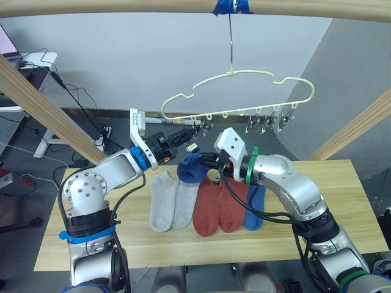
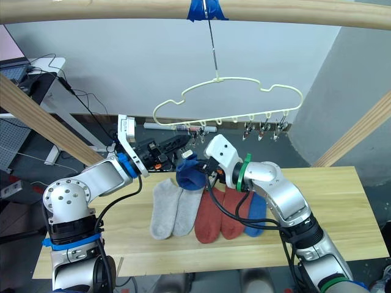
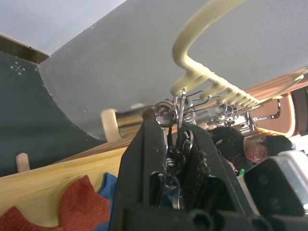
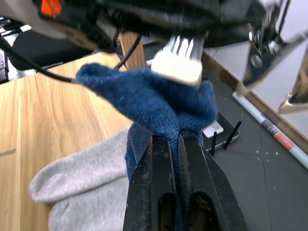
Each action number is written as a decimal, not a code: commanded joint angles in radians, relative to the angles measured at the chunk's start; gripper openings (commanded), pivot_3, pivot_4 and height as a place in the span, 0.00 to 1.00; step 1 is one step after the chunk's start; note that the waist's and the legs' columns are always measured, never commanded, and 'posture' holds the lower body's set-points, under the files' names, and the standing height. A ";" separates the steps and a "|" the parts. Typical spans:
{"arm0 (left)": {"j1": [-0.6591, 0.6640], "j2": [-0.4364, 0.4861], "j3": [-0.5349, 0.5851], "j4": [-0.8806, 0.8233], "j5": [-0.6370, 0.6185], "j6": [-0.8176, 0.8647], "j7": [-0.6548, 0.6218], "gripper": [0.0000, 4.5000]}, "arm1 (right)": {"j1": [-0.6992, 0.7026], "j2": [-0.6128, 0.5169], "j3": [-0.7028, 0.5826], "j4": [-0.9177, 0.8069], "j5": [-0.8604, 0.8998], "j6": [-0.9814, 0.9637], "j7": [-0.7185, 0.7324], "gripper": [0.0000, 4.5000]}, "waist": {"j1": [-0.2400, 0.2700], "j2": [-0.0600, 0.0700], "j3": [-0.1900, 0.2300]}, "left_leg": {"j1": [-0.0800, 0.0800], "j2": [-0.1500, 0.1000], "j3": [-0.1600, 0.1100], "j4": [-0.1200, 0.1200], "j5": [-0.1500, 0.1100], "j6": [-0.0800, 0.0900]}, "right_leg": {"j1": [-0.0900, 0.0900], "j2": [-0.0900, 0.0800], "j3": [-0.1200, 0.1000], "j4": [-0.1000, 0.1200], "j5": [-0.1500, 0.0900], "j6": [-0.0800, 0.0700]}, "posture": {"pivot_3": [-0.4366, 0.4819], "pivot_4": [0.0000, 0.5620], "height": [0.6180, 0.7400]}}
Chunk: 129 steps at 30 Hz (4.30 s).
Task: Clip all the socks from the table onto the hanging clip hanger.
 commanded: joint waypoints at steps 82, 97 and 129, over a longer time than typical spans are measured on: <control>0.344 -0.101 -0.450 -0.221 1.059 -0.980 -0.056 0.45 | 0.200 -0.158 -0.293 -0.420 0.272 0.098 -0.090 1.00 | 0.001 0.000 -0.001 | 0.000 0.001 0.002 0.001 0.002 0.005 | 0.000 0.001 0.001 0.000 0.006 -0.001 | 0.33 0.46 1.00; 0.275 -0.168 -0.411 -0.110 1.106 -1.016 -0.005 0.45 | 0.129 -0.131 -0.287 -0.422 0.307 0.076 -0.092 1.00 | 0.000 0.000 -0.001 | -0.001 0.001 0.002 0.002 0.002 0.006 | 0.000 0.001 0.001 0.001 0.006 0.000 | 0.32 0.47 1.00; 0.145 -0.226 -0.410 0.041 1.167 -1.117 0.034 0.45 | 0.120 -0.123 -0.279 -0.423 0.304 0.067 -0.118 1.00 | -0.004 0.000 -0.001 | -0.001 0.000 0.002 0.016 0.002 0.006 | 0.001 0.001 0.001 0.013 0.006 0.000 | 0.30 0.47 1.00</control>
